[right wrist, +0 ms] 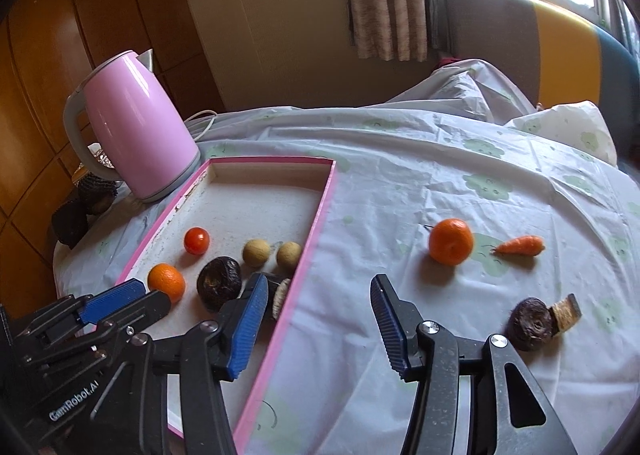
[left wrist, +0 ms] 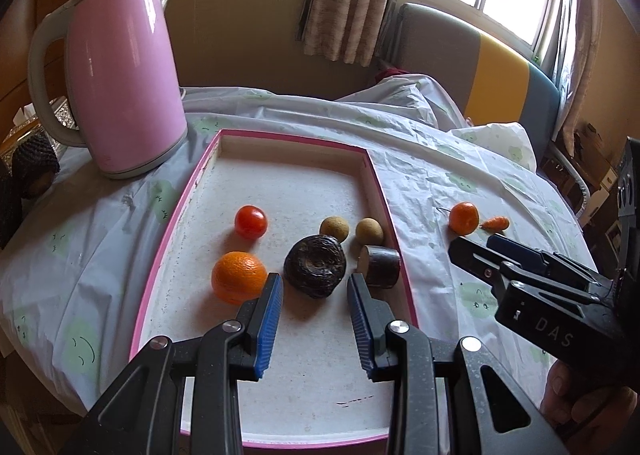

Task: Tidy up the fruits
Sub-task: 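Move both tools back to the produce and grasp a cut dark cylinder piece with the right tool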

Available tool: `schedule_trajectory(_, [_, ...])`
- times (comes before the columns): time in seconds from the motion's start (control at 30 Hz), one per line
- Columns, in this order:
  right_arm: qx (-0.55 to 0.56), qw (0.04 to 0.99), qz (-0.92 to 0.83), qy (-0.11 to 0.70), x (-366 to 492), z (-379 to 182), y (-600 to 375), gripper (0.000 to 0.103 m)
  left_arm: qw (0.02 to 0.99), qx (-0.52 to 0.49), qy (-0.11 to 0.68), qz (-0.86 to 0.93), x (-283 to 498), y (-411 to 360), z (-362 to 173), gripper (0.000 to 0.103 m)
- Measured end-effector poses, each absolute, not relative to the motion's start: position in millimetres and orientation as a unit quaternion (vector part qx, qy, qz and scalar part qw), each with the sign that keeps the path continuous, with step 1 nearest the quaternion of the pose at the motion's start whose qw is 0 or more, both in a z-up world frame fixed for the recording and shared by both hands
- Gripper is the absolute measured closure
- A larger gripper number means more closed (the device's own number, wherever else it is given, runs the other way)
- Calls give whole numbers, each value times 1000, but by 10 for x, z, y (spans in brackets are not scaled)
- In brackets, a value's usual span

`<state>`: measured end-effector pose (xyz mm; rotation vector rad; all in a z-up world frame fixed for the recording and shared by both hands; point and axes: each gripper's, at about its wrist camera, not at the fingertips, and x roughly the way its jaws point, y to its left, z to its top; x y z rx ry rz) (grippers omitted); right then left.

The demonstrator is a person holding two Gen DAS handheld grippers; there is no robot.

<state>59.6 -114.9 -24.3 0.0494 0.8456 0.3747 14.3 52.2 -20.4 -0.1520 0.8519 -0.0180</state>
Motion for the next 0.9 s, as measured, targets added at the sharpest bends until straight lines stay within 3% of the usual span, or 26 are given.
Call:
schedule_trajectory(0.77, [86, 898, 17, 432, 366, -594, -2618, 46, 898, -18, 431, -92, 217, -111, -265, 70])
schedule_trajectory(0.9, [89, 896, 0, 436, 374, -670, -2774, 54, 893, -5, 436, -108, 219, -247, -302, 70])
